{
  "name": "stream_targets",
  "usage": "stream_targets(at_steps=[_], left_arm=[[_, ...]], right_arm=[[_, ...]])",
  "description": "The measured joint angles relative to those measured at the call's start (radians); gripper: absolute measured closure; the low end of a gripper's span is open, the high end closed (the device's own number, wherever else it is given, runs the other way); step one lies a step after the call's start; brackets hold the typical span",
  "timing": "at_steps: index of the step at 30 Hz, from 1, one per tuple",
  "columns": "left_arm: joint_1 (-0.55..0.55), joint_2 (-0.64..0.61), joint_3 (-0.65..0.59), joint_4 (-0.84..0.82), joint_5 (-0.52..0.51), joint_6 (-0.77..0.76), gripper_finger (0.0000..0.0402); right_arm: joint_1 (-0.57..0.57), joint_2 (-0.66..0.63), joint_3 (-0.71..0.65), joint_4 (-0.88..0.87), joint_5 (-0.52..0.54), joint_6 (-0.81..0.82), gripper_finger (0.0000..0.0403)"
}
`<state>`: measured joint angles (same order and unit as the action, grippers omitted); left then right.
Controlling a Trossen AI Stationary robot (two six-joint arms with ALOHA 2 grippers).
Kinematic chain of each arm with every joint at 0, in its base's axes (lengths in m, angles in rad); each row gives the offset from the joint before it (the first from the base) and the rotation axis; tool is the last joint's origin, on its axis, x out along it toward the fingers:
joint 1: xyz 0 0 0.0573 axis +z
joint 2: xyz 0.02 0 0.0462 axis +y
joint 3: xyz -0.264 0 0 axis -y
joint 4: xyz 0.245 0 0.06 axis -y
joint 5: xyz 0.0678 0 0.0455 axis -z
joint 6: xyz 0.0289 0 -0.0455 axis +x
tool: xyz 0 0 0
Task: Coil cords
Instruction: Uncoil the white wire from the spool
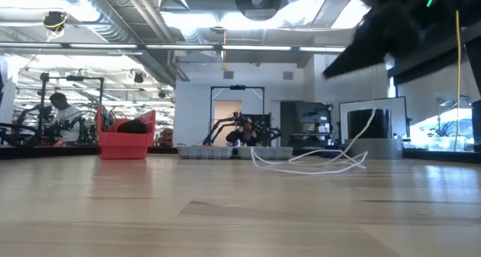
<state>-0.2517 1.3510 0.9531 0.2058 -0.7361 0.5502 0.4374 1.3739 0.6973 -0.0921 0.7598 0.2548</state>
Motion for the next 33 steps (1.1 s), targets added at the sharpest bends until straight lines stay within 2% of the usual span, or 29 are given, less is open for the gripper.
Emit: stream_targets(at_steps=[5,9,13,16,20,23,29,33], left_arm=[[0.004,0.0,0.0,0.037,0.0,-0.046,0.0396],[0.005,0.0,0.0,0.077,0.0,-0.078,0.0396],[0.015,0.0,0.0,0.073,0.0,-0.103,0.0396],[0.032,0.0,0.0,0.067,0.0,-0.133,0.0396],[0.047,0.0,-0.001,0.038,0.0,-0.167,0.0396],[0.049,0.0,-0.001,0.013,0.0,-0.168,0.0396],[0.049,0.0,0.0,0.009,0.0,-0.168,0.0396],[0.049,0.0,0.0,0.006,0.0,-0.167,0.0396]], right_arm=[[-0.09,0.138,-0.092,0.515,-0.228,-0.145,0.0399],[-0.15,0.266,-0.057,0.76,-0.401,-0.23,0.0399],[-0.157,0.343,0.047,0.778,-0.501,-0.303,0.0399],[-0.13,0.349,0.128,0.7,-0.527,-0.379,0.0399],[-0.074,0.298,0.217,0.546,-0.468,-0.471,0.04],[-0.023,0.223,0.256,0.415,-0.353,-0.524,0.04],[0.073,0.049,0.269,0.193,-0.134,-0.531,0.04],[0.141,-0.051,0.269,0.084,-0.027,-0.485,0.04]])
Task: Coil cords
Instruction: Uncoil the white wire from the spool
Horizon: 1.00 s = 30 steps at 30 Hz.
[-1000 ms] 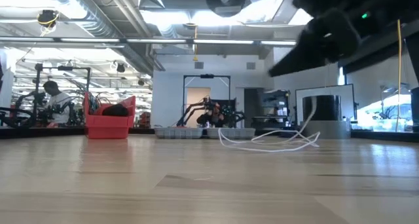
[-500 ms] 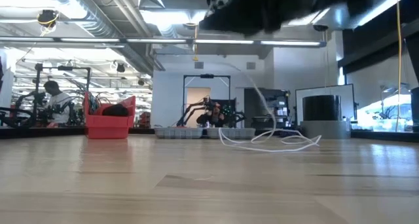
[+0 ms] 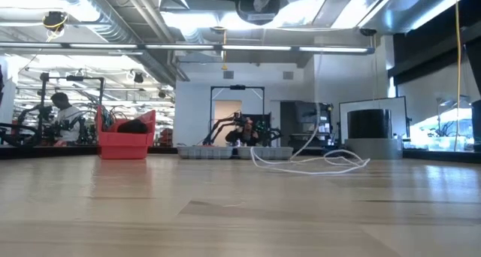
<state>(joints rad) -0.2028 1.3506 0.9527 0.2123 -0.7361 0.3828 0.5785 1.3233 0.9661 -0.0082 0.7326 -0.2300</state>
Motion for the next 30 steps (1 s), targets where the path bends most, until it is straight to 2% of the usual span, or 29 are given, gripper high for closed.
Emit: stream_targets(at_steps=[6,10,12,15,18,21,25,30], left_arm=[[0.0,0.0,0.0,0.005,0.0,0.002,0.0396],[0.0,0.0,0.0,0.003,0.0,0.002,0.0396],[0.0,0.0,0.0,0.001,0.0,0.002,0.0396],[0.0,0.0,0.0,-0.002,0.0,0.002,0.0396],[0.0,0.0,0.0,-0.001,0.0,0.002,0.0396],[0.0,0.0,0.0,0.009,0.0,0.002,0.0396],[-0.002,0.0,0.0,0.014,0.0,0.017,0.0396],[-0.002,0.0,0.0,0.013,0.0,0.022,0.0396]], right_arm=[[0.105,-0.08,0.0,-0.03,0.102,0.009,0.04],[0.164,-0.113,0.0,-0.102,0.259,0.026,0.04],[0.183,-0.118,0.0,-0.186,0.327,0.085,0.04],[0.183,-0.118,0.0,-0.386,0.385,0.272,0.04],[0.179,-0.116,-0.014,-0.63,0.388,0.56,0.04],[0.157,-0.114,-0.103,-0.741,0.424,0.788,0.04],[0.106,-0.113,-0.265,-0.699,0.435,0.954,0.04],[0.015,-0.109,-0.439,-0.448,0.374,0.987,0.0399]])
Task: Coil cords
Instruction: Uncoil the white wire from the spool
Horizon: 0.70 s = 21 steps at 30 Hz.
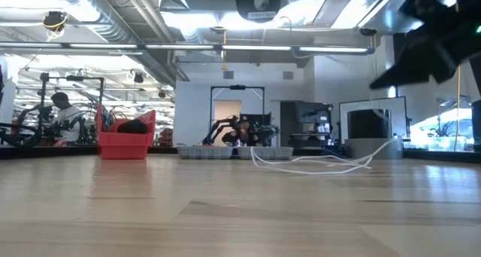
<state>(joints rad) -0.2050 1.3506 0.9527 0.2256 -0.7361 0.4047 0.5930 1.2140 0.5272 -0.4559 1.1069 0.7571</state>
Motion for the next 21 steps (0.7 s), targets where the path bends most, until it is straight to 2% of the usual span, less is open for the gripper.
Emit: stream_targets(at_steps=[3,6,11,13,14,16,21], left_arm=[[-0.001,0.0,0.0,-0.001,0.0,0.018,0.0396],[-0.005,0.0,0.0,-0.003,0.0,0.019,0.0396],[-0.011,0.0,0.0,-0.006,0.0,0.024,0.0396],[-0.011,0.0,0.0,-0.006,0.0,0.022,0.0396],[-0.011,0.0,0.0,-0.005,0.0,0.022,0.0396],[-0.011,0.0,0.0,-0.005,0.0,0.022,0.0396],[-0.011,0.0,0.0,-0.004,0.0,0.017,0.0396]], right_arm=[[-0.062,0.0,-0.024,0.043,-0.115,-0.001,0.0383],[-0.104,0.0,-0.005,0.022,-0.246,-0.011,0.0343],[-0.118,0.0,0.138,-0.095,-0.549,-0.138,0.0272],[-0.116,-0.001,0.199,-0.116,-0.603,-0.166,0.0253],[-0.115,-0.001,0.22,-0.096,-0.595,-0.194,0.0246],[-0.115,-0.001,0.23,0.014,-0.509,-0.25,0.0237],[-0.148,0.051,0.169,0.456,-0.29,-0.468,0.0234]])
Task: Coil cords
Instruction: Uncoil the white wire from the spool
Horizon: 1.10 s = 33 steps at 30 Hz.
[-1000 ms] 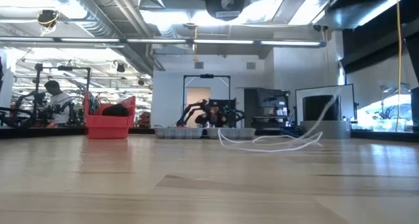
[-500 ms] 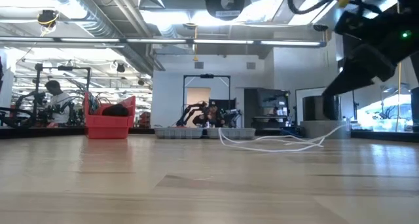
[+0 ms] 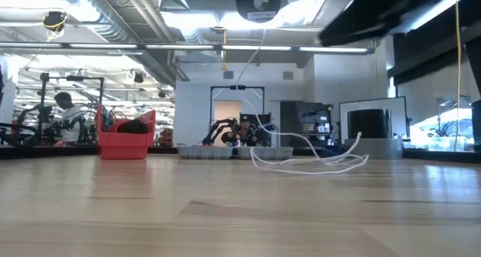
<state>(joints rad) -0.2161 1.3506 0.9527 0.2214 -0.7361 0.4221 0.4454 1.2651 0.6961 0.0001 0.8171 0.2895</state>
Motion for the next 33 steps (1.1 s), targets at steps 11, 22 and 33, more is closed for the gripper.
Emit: stream_targets(at_steps=[11,22,33], left_arm=[[0.0,0.0,0.0,0.0,0.0,-0.003,0.0396],[0.0,0.0,0.0,-0.001,0.0,-0.003,0.0396],[0.0,0.0,0.0,-0.001,0.0,-0.005,0.0396]], right_arm=[[-0.237,0.221,-0.052,0.634,-0.264,-0.08,0.0233],[-0.283,0.255,-0.052,0.713,-0.403,-0.086,0.0233],[-0.282,0.239,-0.052,0.666,-0.49,-0.089,0.0233]])
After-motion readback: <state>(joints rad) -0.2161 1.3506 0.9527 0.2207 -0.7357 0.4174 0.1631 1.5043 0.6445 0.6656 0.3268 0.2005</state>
